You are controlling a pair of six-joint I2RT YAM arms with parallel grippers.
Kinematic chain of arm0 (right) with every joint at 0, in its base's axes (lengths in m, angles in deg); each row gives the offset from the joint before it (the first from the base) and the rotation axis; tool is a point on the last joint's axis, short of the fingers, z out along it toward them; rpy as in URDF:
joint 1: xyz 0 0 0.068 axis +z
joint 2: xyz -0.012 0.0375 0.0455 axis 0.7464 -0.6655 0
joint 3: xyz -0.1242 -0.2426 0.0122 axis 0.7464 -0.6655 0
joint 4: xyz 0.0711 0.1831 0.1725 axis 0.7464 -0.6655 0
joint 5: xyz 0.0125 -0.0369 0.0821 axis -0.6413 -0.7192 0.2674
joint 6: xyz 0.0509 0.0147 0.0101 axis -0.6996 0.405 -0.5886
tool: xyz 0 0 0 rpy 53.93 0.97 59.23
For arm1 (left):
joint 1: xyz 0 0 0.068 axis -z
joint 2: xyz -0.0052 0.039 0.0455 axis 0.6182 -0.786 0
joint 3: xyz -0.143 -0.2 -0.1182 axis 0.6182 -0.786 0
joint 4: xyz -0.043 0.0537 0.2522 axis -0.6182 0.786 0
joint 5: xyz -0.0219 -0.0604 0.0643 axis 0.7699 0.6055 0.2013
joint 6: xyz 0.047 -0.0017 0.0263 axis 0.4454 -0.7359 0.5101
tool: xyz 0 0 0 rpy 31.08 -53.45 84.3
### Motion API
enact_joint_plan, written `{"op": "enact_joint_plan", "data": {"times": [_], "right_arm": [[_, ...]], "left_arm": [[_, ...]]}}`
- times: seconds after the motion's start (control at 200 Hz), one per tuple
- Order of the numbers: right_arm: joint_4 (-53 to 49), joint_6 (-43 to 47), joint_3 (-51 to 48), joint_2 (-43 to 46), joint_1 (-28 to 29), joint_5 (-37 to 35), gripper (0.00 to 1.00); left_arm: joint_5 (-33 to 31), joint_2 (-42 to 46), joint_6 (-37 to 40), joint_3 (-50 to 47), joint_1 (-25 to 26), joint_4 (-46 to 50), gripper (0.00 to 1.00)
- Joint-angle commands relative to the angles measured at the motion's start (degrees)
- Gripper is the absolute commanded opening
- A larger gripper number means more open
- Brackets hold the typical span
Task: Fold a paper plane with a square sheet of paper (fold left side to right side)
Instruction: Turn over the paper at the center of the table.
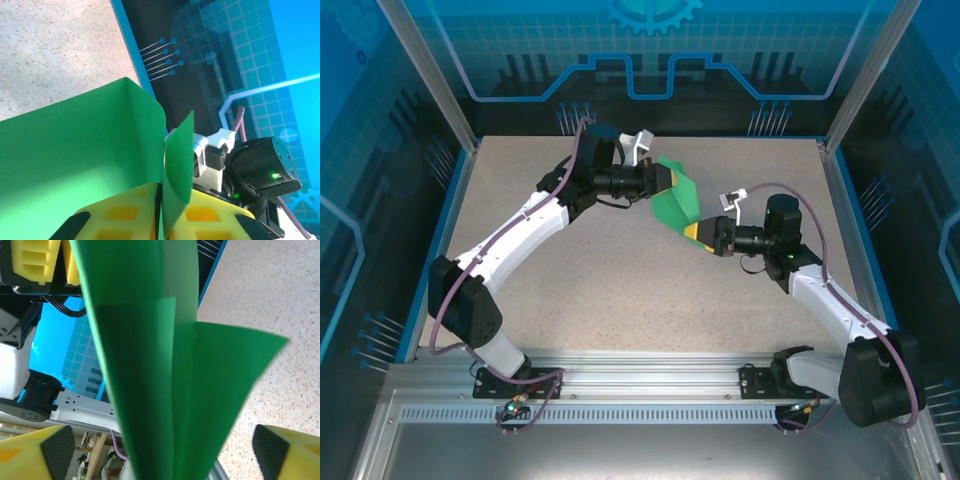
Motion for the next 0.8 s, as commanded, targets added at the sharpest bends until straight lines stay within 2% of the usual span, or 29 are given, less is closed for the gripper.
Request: {"op": "enact_joint_plan", "data": {"times": [0.0, 0.06, 0.355, 0.49, 0.665, 0.795], "right_arm": [[5.37, -2.54, 2.18, -0.95, 1.51, -0.88, 0.85], [6.09, -2.78, 2.30, -1.08, 1.62, -1.06, 0.80], [0.37, 1.62, 3.22, -0.94, 1.70, -2.97, 0.38], [-10.99, 7.71, 5.42, -0.33, 1.68, -5.14, 0.22], [-25.58, 17.08, 9.30, 0.68, 2.05, -9.68, 0.16], [-41.36, 28.05, 14.54, 0.96, 2.88, -17.90, 0.13]], "left_arm": [[3.81, 1.33, -1.64, 1.58, -0.28, -2.23, 0.15], [3.92, 1.40, -1.36, 1.36, -0.31, -2.09, 0.15], [3.86, 0.81, -0.50, -1.25, -1.06, -0.82, 0.16], [2.56, 1.22, 1.41, -2.63, -1.89, 1.48, 0.26], [-0.42, 3.44, 4.95, -4.45, -4.18, 6.08, 0.42], [-4.42, 8.03, 7.97, -6.57, -6.67, 9.61, 0.50]]}}
